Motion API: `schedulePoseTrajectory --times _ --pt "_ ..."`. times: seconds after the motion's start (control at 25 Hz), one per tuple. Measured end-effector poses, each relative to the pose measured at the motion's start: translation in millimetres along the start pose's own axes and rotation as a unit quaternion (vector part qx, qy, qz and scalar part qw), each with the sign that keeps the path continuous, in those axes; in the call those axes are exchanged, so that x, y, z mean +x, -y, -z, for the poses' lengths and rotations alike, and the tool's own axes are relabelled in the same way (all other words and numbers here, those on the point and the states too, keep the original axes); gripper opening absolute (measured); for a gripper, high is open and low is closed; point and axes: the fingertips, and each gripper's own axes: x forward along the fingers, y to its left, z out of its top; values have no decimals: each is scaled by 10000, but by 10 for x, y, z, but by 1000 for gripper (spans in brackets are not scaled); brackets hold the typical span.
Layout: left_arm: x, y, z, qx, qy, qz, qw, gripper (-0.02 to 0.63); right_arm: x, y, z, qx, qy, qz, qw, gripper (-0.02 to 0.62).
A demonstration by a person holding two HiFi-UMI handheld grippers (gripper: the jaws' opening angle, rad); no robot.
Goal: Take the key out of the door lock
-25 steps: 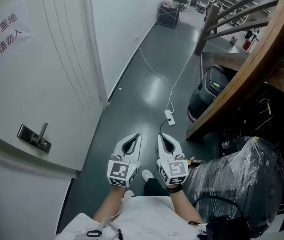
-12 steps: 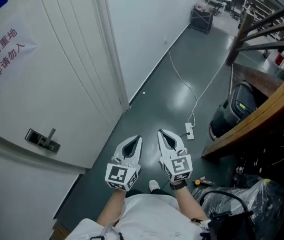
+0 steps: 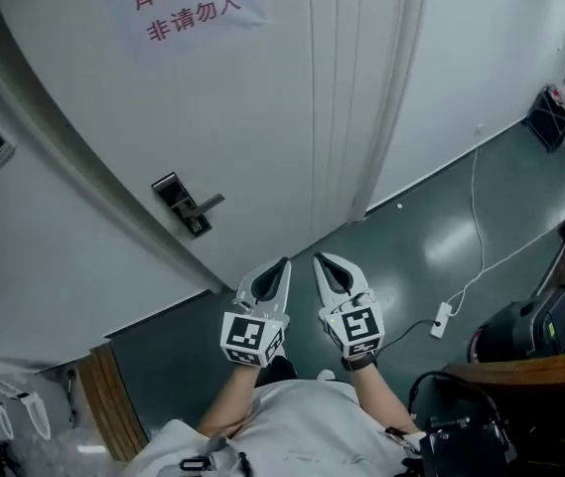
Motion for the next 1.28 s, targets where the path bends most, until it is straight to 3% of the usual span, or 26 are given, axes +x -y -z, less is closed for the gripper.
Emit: schedulePoseTrajectory --times 0.24,0.36,0.48,0.56,0.68,0.88,0.96,1.04,1.16,1.28 --pt "-520 -1326 -252 1 395 -1183 9922 2 1132 -857 -212 -114 135 -1131 9934 3" --pt "-869 -1879 -271 24 523 -1725 9836 2 1529 -1189 -289 -78 175 -1343 9907 3" --pt "-1165 -2354 -231 557 420 -2201 9730 2 1807 -1496 -244 167 244 -1465 9888 5" --pt "-1245 -2653 -154 664 278 -2418 9676 2 1970 -1656 -88 366 76 -1477 9883 5" --pt "-1318 -2967 -99 347 407 -2536 9658 3 2107 -1834 101 521 -189 -1572 9860 4" --pt "-1193 -3535 -75 353 266 -2675 9625 5 2322 -1926 238 601 -375 -1780 9815 5" --pt "-1096 -3759 -63 292 218 -2760 9605 75 2398 -1914 326 659 -434 -1869 9792 5" --pt "-1011 -3931 -33 205 160 -2793 9598 86 2486 -1908 416 760 -526 -1930 9768 5" --pt "-921 -4140 -16 89 151 -2774 9606 154 2621 -1985 567 728 -806 -2063 9724 5" --pt "-853 -4271 -39 112 203 -2690 9629 169 2672 -2115 840 807 -1222 -2235 9636 5"
